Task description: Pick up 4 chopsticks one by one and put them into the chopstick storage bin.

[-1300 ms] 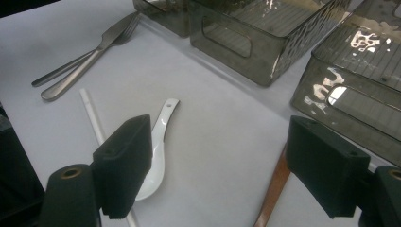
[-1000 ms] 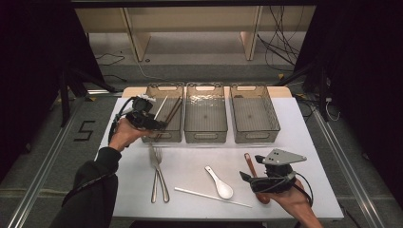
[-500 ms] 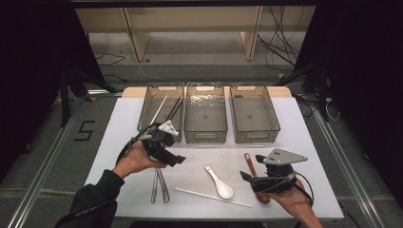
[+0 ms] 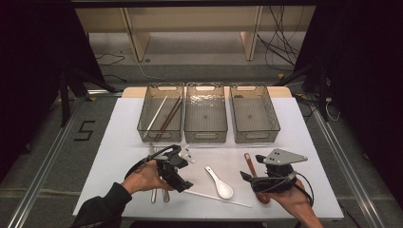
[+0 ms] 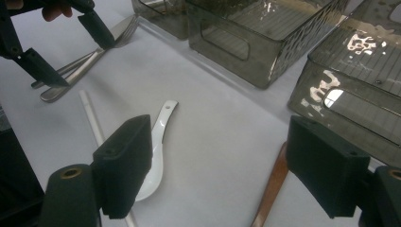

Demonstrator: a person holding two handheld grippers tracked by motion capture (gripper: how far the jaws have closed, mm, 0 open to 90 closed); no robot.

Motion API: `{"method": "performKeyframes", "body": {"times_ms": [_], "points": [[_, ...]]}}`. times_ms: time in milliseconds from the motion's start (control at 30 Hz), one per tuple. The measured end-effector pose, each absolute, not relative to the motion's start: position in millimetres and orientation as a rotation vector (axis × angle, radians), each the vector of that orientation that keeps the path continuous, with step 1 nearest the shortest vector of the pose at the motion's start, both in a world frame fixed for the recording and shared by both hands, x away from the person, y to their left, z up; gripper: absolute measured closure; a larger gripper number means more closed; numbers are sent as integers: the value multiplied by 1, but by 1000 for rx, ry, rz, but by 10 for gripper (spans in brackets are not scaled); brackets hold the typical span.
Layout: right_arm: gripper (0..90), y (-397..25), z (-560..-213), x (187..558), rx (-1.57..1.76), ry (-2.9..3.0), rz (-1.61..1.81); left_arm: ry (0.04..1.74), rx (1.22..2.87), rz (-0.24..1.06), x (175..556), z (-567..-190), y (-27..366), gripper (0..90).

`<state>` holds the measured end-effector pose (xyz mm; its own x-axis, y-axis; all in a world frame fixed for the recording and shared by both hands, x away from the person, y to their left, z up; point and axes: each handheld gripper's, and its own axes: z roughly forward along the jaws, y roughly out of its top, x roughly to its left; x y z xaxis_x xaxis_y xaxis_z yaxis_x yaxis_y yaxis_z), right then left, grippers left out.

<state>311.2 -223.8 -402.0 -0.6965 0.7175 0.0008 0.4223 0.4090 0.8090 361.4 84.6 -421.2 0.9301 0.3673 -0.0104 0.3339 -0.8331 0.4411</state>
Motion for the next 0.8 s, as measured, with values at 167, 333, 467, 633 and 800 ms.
{"method": "performKeyframes", "body": {"times_ms": [167,333,467,633,800], "points": [[248,-223,-403,311,978,2332,1178,500,2712,69,356,-435,75,275],[248,-222,-403,311,976,2333,1178,487,2772,54,355,-446,69,341],[248,-222,-404,311,973,2336,1175,476,2801,35,354,-450,66,431],[248,-222,-404,311,973,2339,1173,469,2810,18,353,-452,64,510],[249,-221,-404,311,972,2341,1171,445,2828,21,352,-453,63,563]]}}
